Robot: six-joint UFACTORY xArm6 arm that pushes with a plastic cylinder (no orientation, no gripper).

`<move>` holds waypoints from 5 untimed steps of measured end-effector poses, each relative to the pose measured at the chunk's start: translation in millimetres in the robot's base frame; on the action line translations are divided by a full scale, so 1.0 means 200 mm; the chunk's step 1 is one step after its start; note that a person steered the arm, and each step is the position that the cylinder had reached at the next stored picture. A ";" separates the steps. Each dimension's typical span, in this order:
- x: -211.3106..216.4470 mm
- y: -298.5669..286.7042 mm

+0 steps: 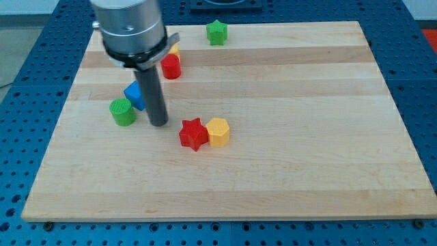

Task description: Bring the green circle at the center of the board

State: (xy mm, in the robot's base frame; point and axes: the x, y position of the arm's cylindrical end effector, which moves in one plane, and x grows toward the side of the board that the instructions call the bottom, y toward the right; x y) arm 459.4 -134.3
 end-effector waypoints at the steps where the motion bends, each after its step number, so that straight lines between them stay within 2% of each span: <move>1: 0.15 -0.17; 2: 0.33 -0.43; 3: 0.27 -0.70; 4: 0.04 -0.82; 5: -0.13 -0.61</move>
State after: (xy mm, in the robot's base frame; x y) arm 433.0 -257.1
